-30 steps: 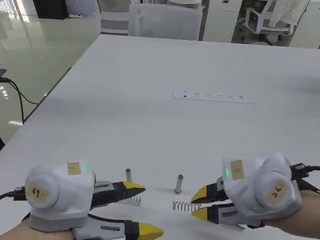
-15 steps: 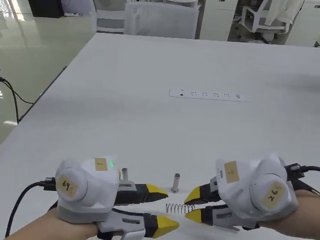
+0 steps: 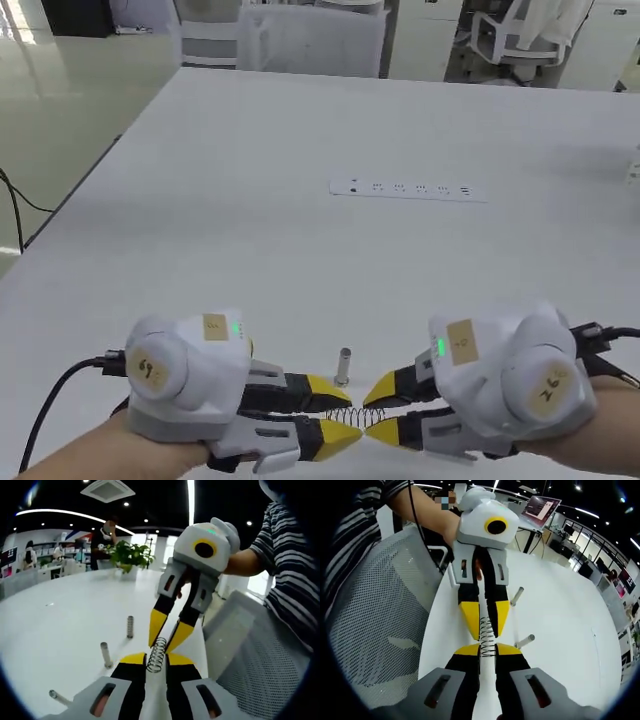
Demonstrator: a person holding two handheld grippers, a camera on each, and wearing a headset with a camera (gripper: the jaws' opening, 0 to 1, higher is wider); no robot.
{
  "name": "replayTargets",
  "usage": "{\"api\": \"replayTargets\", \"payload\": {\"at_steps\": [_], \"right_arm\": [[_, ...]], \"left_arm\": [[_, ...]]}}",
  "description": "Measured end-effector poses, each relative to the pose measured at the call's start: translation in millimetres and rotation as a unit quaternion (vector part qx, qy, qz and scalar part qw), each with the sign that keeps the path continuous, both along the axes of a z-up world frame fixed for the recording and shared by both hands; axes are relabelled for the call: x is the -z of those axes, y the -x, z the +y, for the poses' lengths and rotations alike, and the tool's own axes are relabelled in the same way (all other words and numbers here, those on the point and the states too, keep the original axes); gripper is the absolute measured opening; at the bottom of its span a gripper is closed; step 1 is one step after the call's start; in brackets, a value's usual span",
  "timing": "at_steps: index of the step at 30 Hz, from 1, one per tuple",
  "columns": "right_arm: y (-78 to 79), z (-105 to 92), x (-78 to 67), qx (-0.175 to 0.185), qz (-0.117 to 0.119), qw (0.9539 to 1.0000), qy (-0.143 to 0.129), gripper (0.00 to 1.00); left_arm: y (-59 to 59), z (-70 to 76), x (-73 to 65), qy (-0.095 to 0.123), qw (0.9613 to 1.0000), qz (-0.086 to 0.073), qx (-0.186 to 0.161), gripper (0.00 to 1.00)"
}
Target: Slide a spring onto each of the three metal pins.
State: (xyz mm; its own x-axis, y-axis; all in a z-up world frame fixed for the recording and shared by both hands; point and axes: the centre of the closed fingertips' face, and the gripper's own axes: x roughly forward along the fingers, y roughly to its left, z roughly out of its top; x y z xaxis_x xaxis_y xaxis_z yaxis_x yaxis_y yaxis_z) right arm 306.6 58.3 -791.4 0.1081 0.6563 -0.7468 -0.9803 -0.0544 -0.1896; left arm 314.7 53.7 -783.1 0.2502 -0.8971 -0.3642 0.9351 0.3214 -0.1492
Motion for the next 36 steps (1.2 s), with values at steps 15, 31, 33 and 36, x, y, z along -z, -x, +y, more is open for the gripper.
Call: {"api": "replayTargets", "payload": {"at_steps": [15,31,33,36], "right_arm": [[4.4,2.2,-1.6,0.005,0.015,0.9998,-0.014,0.08],[7.6,-6.5,0.7,0.008,0.02,0.9996,-0.016,0.08],[8.7,-6.6,2.1,0.005,0.016,0.9998,-0.012,0.08],[9.7,-6.7,2.5,0.0,0.012,0.9999,-0.01,0.07]], "left_arm": [[6.6,0.9,-3.5,-0.003,0.9994,-0.008,0.034,0.03],[12.6,-2.3,-6.0,-0.002,0.9988,-0.005,0.049,0.03],[12.9,-2.7,-6.2,-0.001,0.9987,-0.005,0.05,0.03],[14.6,-2.1,-4.7,-0.004,0.9987,-0.003,0.052,0.03]]}}
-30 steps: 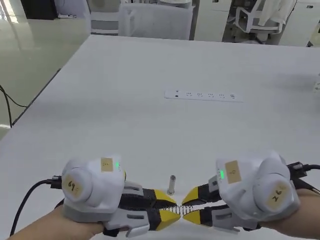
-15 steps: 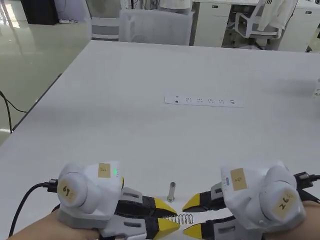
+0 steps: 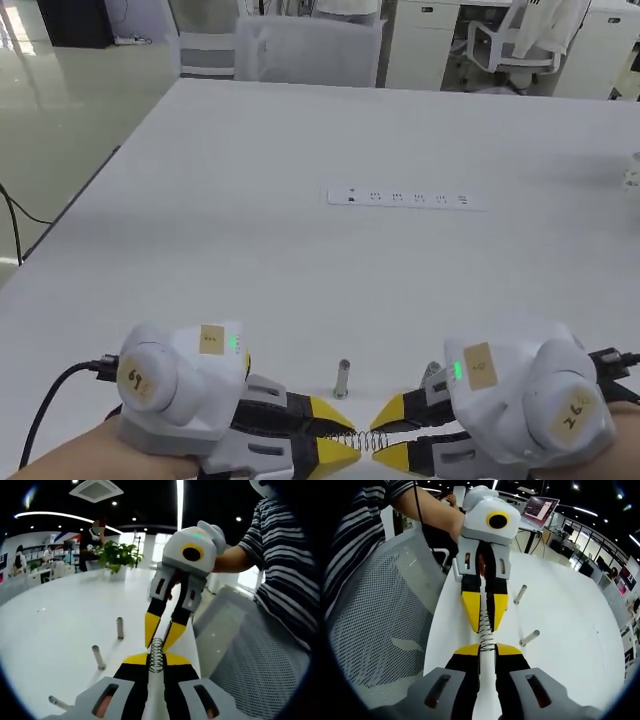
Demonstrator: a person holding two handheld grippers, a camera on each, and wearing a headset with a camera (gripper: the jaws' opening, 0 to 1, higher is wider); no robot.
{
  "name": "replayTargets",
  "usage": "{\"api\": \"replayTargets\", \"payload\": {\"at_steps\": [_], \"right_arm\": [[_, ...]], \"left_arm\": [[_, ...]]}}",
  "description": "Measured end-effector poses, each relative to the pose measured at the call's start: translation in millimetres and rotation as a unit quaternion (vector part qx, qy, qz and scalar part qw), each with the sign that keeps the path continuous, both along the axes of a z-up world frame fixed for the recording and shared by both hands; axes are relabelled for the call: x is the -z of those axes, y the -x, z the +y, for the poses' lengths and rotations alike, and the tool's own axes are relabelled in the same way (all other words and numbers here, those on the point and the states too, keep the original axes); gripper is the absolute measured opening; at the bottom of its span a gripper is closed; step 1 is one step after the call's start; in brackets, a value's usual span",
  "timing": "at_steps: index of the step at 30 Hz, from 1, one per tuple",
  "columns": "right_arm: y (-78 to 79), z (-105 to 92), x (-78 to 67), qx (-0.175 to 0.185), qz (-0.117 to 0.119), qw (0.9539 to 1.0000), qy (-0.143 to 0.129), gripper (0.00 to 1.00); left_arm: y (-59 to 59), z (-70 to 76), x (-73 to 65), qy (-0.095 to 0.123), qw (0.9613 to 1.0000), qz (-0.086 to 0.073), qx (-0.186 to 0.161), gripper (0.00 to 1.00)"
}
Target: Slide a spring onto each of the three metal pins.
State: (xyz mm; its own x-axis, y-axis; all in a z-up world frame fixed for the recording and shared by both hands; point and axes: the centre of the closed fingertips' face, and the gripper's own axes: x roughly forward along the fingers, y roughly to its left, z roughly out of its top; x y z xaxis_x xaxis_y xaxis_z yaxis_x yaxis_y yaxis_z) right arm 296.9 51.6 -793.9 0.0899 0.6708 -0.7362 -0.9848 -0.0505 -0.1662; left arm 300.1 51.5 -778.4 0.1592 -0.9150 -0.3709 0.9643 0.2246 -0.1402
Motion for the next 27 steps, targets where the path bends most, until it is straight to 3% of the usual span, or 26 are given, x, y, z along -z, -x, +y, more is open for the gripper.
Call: {"api": "replayTargets", "payload": {"at_steps": [7,15,27], "right_arm": [[-1.5,0.4,-9.4,-0.011,-0.014,0.9998,0.0,0.07],[-1.2,0.1,-16.8,-0.009,0.012,0.9999,-0.009,0.07],[-0.2,2.0,-23.6,-0.021,0.02,0.9994,-0.02,0.07]], "left_arm": [[-0.3,1.8,3.0,-0.001,1.0,-0.001,-0.006,0.03],[-0.8,0.6,2.7,0.002,1.0,-0.004,-0.003,0.03],[-0.9,0.4,-0.8,0.006,1.0,-0.006,0.005,0.03]]}}
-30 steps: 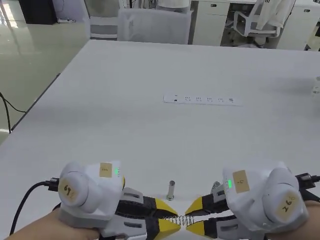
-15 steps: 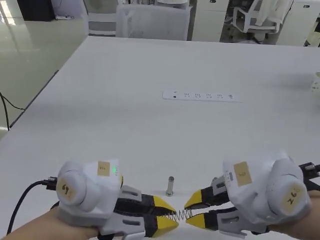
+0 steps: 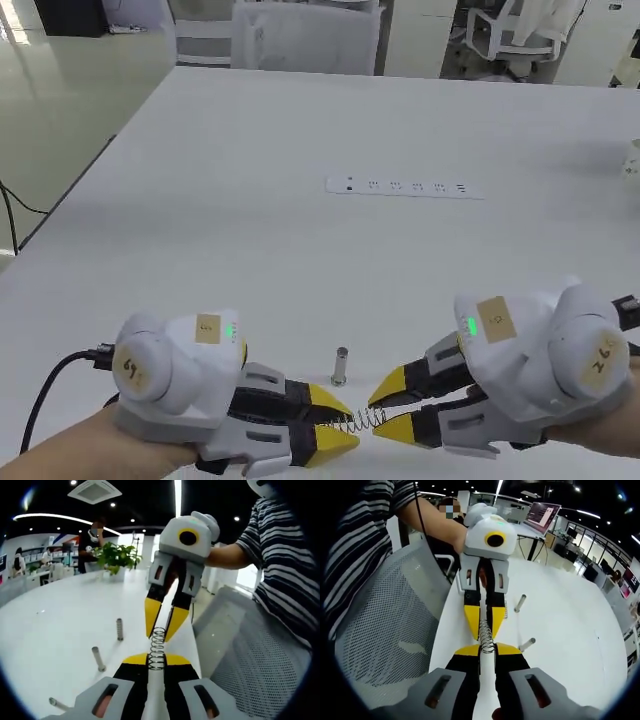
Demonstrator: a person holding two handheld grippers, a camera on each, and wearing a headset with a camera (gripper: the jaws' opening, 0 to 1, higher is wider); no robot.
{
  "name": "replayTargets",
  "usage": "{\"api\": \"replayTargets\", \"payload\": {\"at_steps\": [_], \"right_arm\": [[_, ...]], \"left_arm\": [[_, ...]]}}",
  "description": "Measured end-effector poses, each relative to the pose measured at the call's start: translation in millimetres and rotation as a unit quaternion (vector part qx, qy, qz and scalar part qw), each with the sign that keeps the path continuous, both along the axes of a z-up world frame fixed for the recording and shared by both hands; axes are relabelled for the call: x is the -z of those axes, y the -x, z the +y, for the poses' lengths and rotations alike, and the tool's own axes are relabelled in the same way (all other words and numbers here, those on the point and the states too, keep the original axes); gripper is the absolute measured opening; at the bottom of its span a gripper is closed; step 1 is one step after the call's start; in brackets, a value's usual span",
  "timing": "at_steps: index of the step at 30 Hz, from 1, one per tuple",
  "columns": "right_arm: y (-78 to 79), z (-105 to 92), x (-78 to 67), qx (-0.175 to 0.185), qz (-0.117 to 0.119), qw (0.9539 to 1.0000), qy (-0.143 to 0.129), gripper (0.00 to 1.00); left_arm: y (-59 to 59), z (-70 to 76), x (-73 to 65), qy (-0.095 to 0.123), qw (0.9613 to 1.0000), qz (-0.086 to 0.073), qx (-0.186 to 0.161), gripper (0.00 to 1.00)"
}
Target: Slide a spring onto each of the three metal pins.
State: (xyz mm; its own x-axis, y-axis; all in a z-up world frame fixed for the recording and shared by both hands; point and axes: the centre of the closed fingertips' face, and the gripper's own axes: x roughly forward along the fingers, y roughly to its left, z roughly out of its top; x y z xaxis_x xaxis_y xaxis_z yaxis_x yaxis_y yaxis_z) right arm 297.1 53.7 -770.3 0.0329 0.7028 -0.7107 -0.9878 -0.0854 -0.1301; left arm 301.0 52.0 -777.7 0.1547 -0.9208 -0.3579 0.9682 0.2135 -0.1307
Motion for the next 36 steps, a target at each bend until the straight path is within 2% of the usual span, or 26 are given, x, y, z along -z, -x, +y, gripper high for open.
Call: {"api": "replayTargets", "payload": {"at_steps": [5,6,7,9,11,20,26,30,34,36], "right_arm": [[1.5,0.7,-0.9,-0.008,-0.002,1.0,0.005,0.07],[1.5,0.7,-1.2,-0.01,-0.004,0.9999,0.007,0.07],[1.5,0.8,-1.6,-0.011,-0.004,0.9999,0.007,0.07],[2.5,2.6,-5.6,-0.013,-0.002,0.9999,-0.001,0.07],[3.6,4.2,-7.1,-0.017,-0.004,0.9998,-0.002,0.07],[5.6,9.3,-12.6,-0.022,-0.005,0.9997,-0.011,0.07],[7.3,17.1,-18.6,-0.014,0.013,0.9993,-0.033,0.07],[8.8,23.9,-19.4,-0.02,0.004,0.9992,-0.036,0.07],[8.5,33.3,-24.9,-0.02,-0.009,0.9983,-0.054,0.07],[7.8,37.0,-25.1,-0.02,-0.015,0.9982,-0.054,0.08]], "left_arm": [[0.2,-0.2,0.8,0.0,1.0,0.005,-0.001,0.03],[0.1,-0.4,1.1,0.001,0.9999,0.011,-0.005,0.03],[-0.4,-0.7,1.3,0.001,0.9999,0.009,-0.005,0.03],[-1.0,-0.9,3.0,-0.001,0.9997,0.02,-0.012,0.04],[-1.0,-1.4,3.8,-0.004,0.9999,0.012,-0.01,0.04],[-0.7,-2.1,4.0,-0.005,0.9999,0.003,-0.01,0.04],[-0.8,-4.4,5.2,-0.008,0.9999,-0.001,-0.009,0.04],[-2.2,-4.3,7.0,-0.014,0.9998,-0.003,-0.012,0.04],[-5.1,-5.0,4.9,-0.01,0.9998,-0.004,-0.018,0.04],[-5.9,-6.0,4.7,-0.011,0.9998,-0.007,-0.015,0.04]]}}
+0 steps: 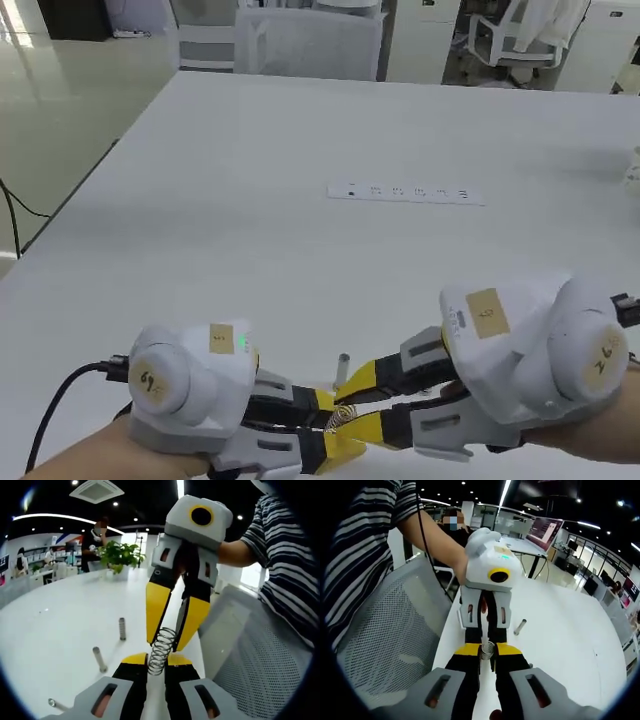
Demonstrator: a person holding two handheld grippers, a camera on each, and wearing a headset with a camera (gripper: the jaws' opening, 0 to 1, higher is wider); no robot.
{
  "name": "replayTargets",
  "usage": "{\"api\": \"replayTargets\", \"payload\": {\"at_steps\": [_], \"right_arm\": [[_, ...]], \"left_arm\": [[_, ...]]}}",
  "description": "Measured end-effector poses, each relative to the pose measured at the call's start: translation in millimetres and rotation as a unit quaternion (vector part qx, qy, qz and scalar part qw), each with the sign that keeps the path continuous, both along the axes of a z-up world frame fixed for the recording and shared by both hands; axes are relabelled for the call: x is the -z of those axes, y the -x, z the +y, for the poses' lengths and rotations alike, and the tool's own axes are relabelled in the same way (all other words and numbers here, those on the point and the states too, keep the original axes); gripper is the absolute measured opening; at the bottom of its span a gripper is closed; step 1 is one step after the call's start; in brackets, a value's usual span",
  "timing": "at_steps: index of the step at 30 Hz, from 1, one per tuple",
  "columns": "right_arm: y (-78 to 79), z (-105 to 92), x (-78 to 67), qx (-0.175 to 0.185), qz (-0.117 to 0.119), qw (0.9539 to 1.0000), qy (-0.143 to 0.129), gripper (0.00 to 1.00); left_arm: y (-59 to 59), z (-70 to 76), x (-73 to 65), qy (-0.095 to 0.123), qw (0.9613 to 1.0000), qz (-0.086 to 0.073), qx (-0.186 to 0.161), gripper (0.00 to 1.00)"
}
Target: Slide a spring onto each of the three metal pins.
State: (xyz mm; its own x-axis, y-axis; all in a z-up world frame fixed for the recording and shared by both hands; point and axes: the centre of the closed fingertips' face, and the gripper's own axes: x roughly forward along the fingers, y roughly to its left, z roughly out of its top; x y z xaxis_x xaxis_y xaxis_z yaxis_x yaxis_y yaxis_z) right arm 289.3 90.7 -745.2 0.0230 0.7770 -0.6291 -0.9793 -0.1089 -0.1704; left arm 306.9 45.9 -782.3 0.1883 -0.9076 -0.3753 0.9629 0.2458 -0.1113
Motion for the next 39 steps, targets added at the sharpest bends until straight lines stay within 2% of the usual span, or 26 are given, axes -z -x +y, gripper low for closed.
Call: {"api": "replayTargets", "payload": {"at_steps": [5,17,19,26,32,39], "right_arm": [[-1.3,2.8,-2.1,0.0,-0.005,1.0,-0.005,0.07],[0.8,1.6,-3.2,0.002,0.004,1.0,-0.002,0.07],[0.6,0.9,-3.0,0.0,0.0,1.0,0.002,0.07],[-1.7,-1.0,-1.5,0.004,-0.006,1.0,0.006,0.07],[-6.2,-3.1,0.5,0.011,-0.008,0.9998,0.014,0.07],[-10.3,-6.0,3.3,0.017,-0.012,0.9996,0.021,0.07]], "left_arm": [[-0.9,-0.6,-2.3,0.001,1.0,-0.005,-0.002,0.04],[1.7,-1.2,-3.1,0.004,1.0,-0.008,-0.003,0.05],[1.2,-0.6,-3.0,0.007,0.9999,-0.001,-0.009,0.06],[0.0,2.1,-3.8,0.013,0.9997,0.003,-0.021,0.11],[0.7,5.8,-1.4,0.006,0.9996,0.005,-0.028,0.15],[-4.5,19.4,2.3,0.003,0.9981,0.01,-0.061,0.18]]}}
